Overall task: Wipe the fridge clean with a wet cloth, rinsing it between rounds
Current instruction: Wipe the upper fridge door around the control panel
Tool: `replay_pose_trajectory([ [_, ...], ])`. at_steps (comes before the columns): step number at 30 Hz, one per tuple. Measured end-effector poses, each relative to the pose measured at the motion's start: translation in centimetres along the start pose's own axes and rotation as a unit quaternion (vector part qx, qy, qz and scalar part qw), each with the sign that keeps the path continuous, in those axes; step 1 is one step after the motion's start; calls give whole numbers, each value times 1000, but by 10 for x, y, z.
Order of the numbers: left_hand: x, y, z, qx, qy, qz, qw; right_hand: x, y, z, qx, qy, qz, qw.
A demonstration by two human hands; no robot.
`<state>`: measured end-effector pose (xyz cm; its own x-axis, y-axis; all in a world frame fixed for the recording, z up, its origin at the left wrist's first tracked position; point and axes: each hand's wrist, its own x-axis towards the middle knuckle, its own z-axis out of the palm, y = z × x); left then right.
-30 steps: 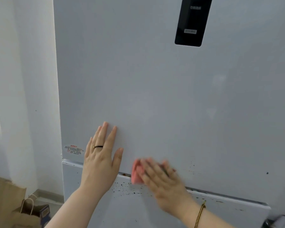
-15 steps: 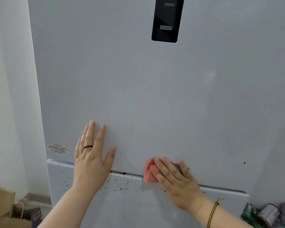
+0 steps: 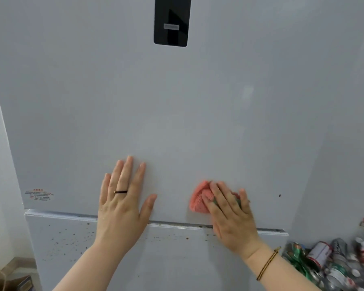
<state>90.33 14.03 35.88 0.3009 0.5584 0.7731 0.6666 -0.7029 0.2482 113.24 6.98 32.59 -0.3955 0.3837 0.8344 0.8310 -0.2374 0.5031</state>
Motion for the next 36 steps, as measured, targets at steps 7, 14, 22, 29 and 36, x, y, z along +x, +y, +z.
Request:
replay_pose_trajectory([
  [7, 5, 3, 10, 14, 5, 21, 1000, -15, 53, -12, 65, 59, 296, 951],
  [14, 4, 5, 6, 5, -27, 9, 1000, -33, 7, -27, 235, 88, 612, 750],
  [22, 5, 42, -3, -138, -44, 152, 978, -28, -14, -101, 524, -58, 641, 557],
  [29, 6, 72, 6, -186, -202, 279, 920, 0, -10, -113, 746, -244, 513, 348],
  [36, 15, 71, -5, -307, -269, 66, 911, 4, -12, -118, 652, -371, 416, 513],
])
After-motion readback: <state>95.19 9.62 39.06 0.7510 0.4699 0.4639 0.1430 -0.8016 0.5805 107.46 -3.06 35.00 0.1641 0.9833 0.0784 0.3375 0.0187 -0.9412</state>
